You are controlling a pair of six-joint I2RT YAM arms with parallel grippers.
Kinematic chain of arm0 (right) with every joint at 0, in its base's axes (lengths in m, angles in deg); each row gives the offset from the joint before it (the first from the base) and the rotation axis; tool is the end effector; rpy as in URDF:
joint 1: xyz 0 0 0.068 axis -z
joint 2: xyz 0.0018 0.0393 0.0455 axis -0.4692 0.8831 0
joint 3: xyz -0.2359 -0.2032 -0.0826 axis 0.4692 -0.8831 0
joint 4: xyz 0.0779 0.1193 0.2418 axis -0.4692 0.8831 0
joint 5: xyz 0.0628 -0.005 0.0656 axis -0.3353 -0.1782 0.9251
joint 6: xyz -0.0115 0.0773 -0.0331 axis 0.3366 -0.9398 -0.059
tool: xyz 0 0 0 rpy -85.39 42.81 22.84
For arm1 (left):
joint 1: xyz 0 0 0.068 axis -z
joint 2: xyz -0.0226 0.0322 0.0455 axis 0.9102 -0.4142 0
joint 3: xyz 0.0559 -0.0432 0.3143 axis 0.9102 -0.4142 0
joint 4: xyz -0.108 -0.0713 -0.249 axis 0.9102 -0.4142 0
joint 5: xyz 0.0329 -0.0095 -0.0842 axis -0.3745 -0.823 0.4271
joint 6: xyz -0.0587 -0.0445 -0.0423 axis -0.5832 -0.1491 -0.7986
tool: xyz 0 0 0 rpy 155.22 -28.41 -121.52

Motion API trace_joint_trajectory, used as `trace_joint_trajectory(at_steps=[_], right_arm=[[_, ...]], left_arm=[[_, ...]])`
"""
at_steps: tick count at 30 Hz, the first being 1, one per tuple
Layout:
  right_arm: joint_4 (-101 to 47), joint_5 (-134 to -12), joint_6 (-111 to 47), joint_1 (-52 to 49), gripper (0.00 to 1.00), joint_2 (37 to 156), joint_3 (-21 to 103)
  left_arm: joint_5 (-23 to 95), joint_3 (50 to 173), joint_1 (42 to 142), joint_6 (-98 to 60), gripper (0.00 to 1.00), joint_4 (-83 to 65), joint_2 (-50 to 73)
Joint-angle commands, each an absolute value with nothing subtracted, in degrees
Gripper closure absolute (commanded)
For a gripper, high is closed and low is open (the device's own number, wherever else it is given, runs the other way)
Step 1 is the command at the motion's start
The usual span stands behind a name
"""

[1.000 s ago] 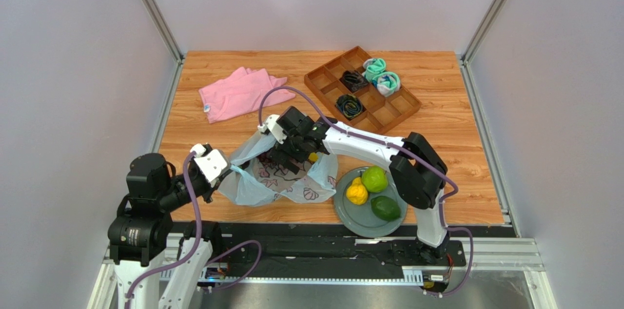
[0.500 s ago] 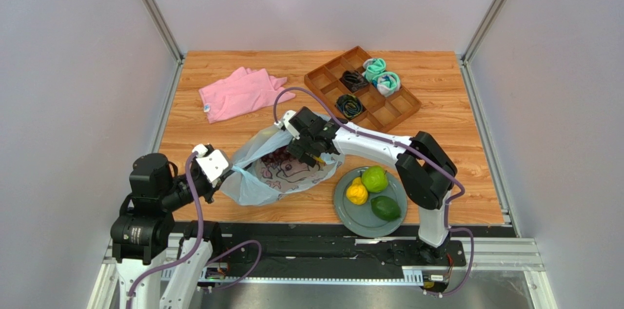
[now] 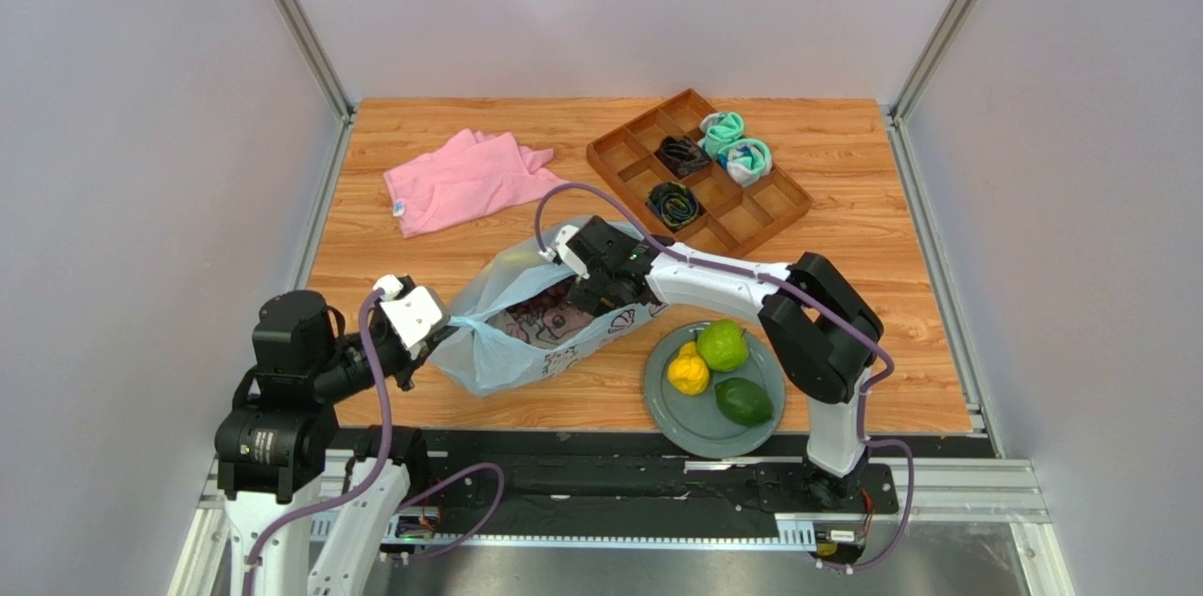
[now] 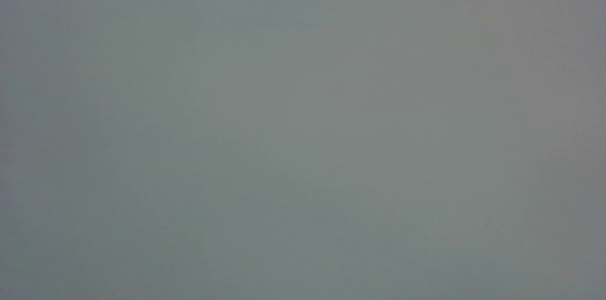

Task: Take the fake fruits out of the plastic bag
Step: Take out the fake fruit from the plastic bag.

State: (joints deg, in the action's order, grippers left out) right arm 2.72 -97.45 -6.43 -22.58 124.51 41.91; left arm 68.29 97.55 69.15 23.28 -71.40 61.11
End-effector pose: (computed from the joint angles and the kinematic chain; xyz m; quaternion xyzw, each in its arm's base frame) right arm 0.2995 0.3310 0.1882 -0.5188 0.8113 -0.0696 0.2602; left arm 0.0421 -0.0510 0.3817 0.4045 0.7180 -0.1760 0.5384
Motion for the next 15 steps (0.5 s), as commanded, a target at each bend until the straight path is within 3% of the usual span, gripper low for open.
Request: trace_joint_trajectory(at_steps=[1,8,13,15], right_arm=[[-3.1,-97.4,-5.8,-20.3,0.07,124.7,43.8],[-4.3,-97.1,-6.6,-19.1,0.17,128.2,49.6],[-1.2,-90.5,-6.6,-19.2,0.63,128.7,52.4],[-1.1,-90.4,-6.7,-19.2,0.71,128.5,52.7]], left_arm=[[70.0,98.2,68.8,23.4,1.0,-69.8,60.3],[70.5,98.1,68.8,22.7,1.0,-69.8,60.4],[70.9,97.8,68.8,22.3,1.0,-69.8,60.6],[70.9,97.8,68.8,22.5,1.0,-69.8,60.5]])
